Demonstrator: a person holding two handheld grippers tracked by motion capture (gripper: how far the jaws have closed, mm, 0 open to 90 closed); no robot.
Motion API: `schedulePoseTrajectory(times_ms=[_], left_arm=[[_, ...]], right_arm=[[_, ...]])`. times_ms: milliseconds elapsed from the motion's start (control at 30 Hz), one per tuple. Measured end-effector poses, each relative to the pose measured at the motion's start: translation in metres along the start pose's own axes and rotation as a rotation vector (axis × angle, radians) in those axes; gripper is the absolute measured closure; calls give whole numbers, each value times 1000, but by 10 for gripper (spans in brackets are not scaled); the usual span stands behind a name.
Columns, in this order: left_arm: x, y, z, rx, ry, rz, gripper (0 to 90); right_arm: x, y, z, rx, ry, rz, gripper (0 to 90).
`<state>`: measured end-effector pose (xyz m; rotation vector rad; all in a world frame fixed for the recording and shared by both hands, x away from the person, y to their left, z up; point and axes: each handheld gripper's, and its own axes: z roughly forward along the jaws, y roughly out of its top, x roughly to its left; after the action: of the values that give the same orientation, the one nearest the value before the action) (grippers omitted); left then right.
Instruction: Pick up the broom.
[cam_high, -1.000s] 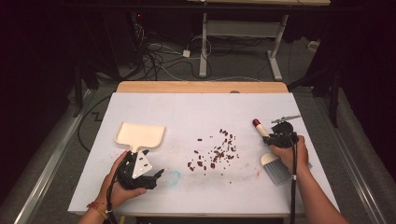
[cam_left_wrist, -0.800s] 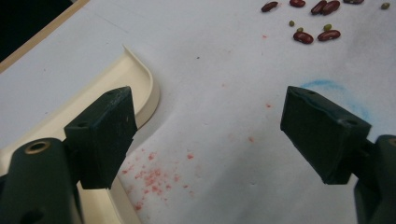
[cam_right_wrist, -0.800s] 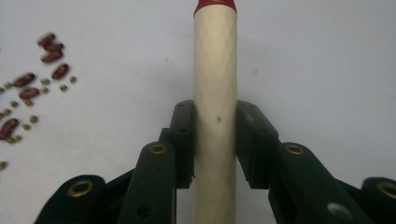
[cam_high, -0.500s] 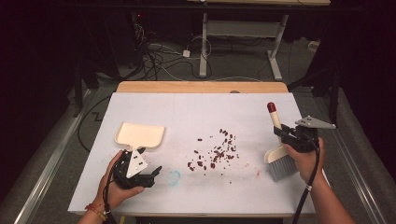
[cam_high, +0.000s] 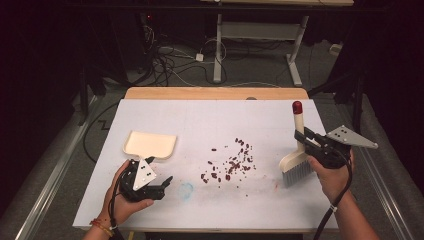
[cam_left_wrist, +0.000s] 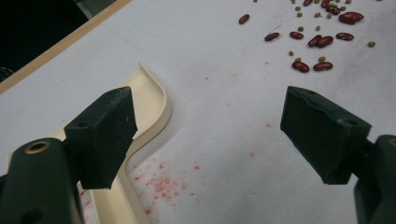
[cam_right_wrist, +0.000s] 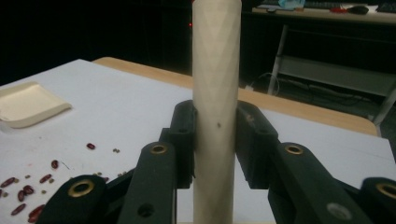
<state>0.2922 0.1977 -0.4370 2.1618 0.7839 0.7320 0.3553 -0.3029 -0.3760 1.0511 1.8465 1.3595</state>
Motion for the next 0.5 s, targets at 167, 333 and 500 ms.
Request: schedulePoseTrajectory(times_ms=[167,333,500], left_arm=[[-2,10,1,-15,-39,-13,176],[-16,38,5,-67,-132,10,184],[-32,60,14,-88,-227,27,200]], right_arm=[[12,6,-2,-16,6,-29,704],[36,12,0,-41,11,-56,704],[58,15,3,-75,9,-67,704]])
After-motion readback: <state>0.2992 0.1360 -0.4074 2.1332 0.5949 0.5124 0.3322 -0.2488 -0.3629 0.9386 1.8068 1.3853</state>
